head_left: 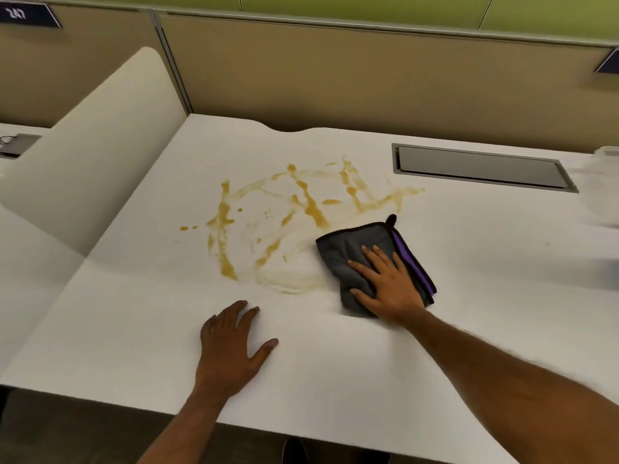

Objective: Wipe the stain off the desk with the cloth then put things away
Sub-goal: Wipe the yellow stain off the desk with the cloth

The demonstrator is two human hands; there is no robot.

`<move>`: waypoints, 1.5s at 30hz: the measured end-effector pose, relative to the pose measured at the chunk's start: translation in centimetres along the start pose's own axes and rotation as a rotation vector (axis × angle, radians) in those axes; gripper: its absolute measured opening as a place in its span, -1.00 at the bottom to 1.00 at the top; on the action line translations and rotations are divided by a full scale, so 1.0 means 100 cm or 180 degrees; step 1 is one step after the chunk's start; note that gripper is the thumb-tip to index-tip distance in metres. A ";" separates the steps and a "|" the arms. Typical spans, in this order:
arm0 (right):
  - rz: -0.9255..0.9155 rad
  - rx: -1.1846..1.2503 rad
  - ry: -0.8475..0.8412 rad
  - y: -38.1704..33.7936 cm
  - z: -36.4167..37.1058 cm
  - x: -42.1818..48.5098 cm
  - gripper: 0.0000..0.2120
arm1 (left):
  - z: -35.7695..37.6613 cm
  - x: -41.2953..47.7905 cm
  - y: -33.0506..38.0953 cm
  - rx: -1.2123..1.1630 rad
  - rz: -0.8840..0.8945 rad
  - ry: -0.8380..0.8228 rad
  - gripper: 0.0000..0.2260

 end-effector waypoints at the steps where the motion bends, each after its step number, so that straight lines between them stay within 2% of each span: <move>1: 0.0051 0.0044 0.0061 0.013 -0.004 0.000 -0.40 | -0.004 0.000 -0.009 -0.0019 -0.0011 0.0056 -0.30; 4: 0.0921 0.0058 0.0277 0.030 -0.009 0.012 -0.38 | -0.014 -0.004 -0.038 0.0071 -0.0178 0.0171 -0.25; 6: 0.1671 0.0061 0.0171 0.013 -0.003 0.017 -0.29 | -0.017 -0.007 -0.053 0.0122 -0.0277 0.0202 -0.24; 8: 0.1909 -0.0063 -0.0009 -0.021 0.007 0.017 -0.17 | -0.019 -0.008 -0.062 0.0155 -0.0351 0.0237 -0.25; 9: 0.1782 -0.0141 -0.0067 -0.040 0.011 0.015 -0.13 | -0.019 -0.007 -0.066 0.0162 -0.0409 0.0245 -0.25; 11: 0.1177 -0.0225 -0.0192 -0.066 0.018 0.007 -0.12 | -0.021 -0.005 -0.076 0.0157 -0.0570 0.0233 -0.25; 14: 0.0224 -0.0125 -0.0094 -0.055 0.012 -0.005 -0.23 | -0.028 -0.003 -0.097 0.0194 -0.0755 0.0264 -0.25; 16: 0.0022 0.0064 0.0154 -0.028 0.001 -0.009 -0.34 | -0.031 -0.003 -0.109 0.0158 -0.0774 0.0302 -0.25; 17: 0.0097 0.0158 0.0257 -0.016 -0.002 -0.010 -0.38 | -0.030 -0.004 -0.112 0.0144 -0.0763 0.0299 -0.25; 20: 0.0946 0.0148 0.0474 -0.009 -0.003 -0.008 -0.37 | -0.027 -0.006 -0.114 0.0184 -0.0738 0.0267 -0.26; 22: 0.1724 0.0157 0.0396 -0.023 0.002 -0.011 -0.28 | -0.027 -0.007 -0.112 0.0190 -0.0738 0.0301 -0.27; 24: 0.2006 0.0026 0.0200 -0.055 0.011 -0.014 -0.20 | -0.028 -0.007 -0.111 0.0213 -0.0742 0.0362 -0.29; 26: 0.1695 -0.0105 0.0040 -0.092 0.021 -0.015 -0.18 | -0.028 -0.007 -0.112 0.0255 -0.0720 0.0396 -0.30; 29: 0.0578 -0.0221 -0.0273 -0.123 0.030 -0.015 -0.27 | -0.028 -0.006 -0.112 0.0279 -0.0705 0.0355 -0.30; 31: 0.0007 -0.0251 -0.0352 -0.115 0.026 -0.012 -0.34 | -0.029 -0.006 -0.112 0.0279 -0.0703 0.0347 -0.29; 32: -0.0080 -0.0239 -0.0324 -0.105 0.022 -0.009 -0.36 | -0.029 -0.007 -0.112 0.0274 -0.0703 0.0345 -0.29; 34: 0.0159 -0.0153 -0.0240 -0.082 0.016 -0.003 -0.38 | -0.030 -0.007 -0.112 0.0267 -0.0692 0.0331 -0.28; 37: 0.1064 -0.0077 -0.0088 -0.069 0.014 -0.001 -0.30 | -0.030 -0.007 -0.110 0.0295 -0.0699 0.0309 -0.29; 39: 0.1512 -0.0065 -0.0036 -0.086 0.018 -0.007 -0.23 | -0.029 -0.007 -0.110 0.0282 -0.0690 0.0330 -0.30; 41: 0.1355 -0.0125 -0.0087 -0.121 0.024 -0.013 -0.20 | -0.028 -0.008 -0.112 0.0289 -0.0717 0.0362 -0.31; 45: 0.0030 -0.0403 -0.0438 -0.170 0.034 -0.013 -0.24 | -0.027 -0.008 -0.112 0.0330 -0.0693 0.0387 -0.32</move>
Point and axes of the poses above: each hand's wrist, its own x-axis towards the middle knuckle, its own z-axis out of the palm, y = z × x, the point moved 7 cm from there along x, towards the middle knuckle, and after that the axes turned 12 degrees about z, right-handed, at the moved point
